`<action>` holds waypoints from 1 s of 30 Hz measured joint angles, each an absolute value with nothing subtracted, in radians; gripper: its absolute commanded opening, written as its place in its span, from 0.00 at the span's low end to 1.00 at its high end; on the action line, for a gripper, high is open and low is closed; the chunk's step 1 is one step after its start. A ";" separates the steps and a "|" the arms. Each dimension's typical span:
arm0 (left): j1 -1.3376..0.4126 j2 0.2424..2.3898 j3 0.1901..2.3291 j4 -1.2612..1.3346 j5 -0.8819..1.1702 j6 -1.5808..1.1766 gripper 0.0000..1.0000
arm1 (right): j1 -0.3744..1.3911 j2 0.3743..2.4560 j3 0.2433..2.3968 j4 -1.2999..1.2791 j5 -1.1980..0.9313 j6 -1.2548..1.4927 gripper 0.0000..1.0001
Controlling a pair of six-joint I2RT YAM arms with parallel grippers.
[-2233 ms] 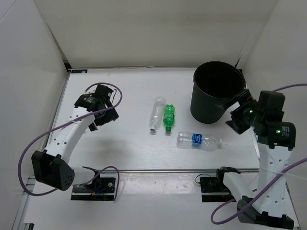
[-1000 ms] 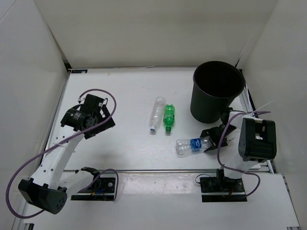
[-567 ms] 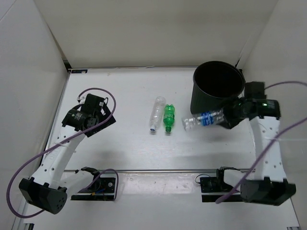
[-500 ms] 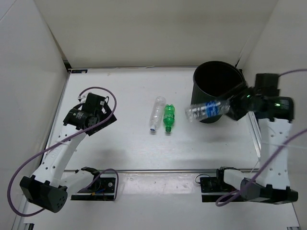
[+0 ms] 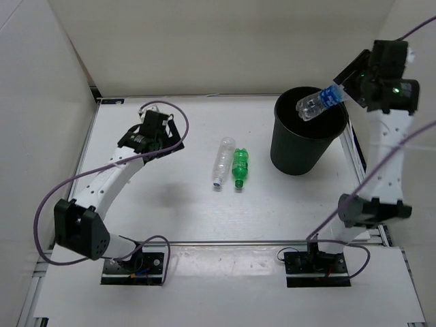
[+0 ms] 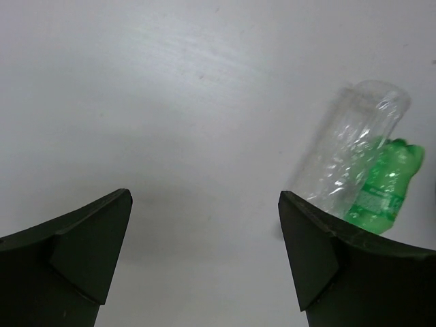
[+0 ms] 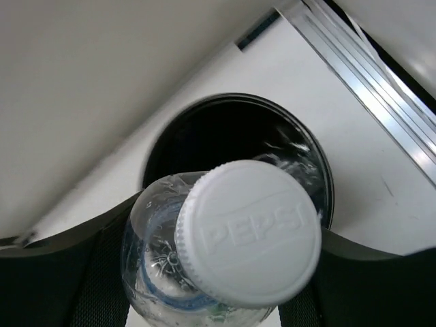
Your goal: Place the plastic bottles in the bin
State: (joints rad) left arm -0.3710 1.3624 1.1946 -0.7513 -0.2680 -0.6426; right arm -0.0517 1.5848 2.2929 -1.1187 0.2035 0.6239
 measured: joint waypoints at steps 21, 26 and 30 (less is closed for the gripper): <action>-0.447 1.885 1.475 -0.463 0.171 -0.378 1.00 | 0.042 1.386 1.993 -1.157 0.130 0.569 1.00; -0.458 2.010 1.565 -0.437 0.268 -0.349 1.00 | 0.042 1.388 1.935 -1.188 0.114 0.568 1.00; -0.494 2.099 1.650 -0.417 0.316 -0.326 1.00 | 0.042 1.370 1.905 -1.204 0.113 0.567 1.00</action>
State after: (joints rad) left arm -0.4938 2.0987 1.6505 -0.4168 0.3164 -0.3264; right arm 0.0418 1.3705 1.9045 -1.2041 0.1127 0.5671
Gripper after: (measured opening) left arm 1.000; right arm 0.998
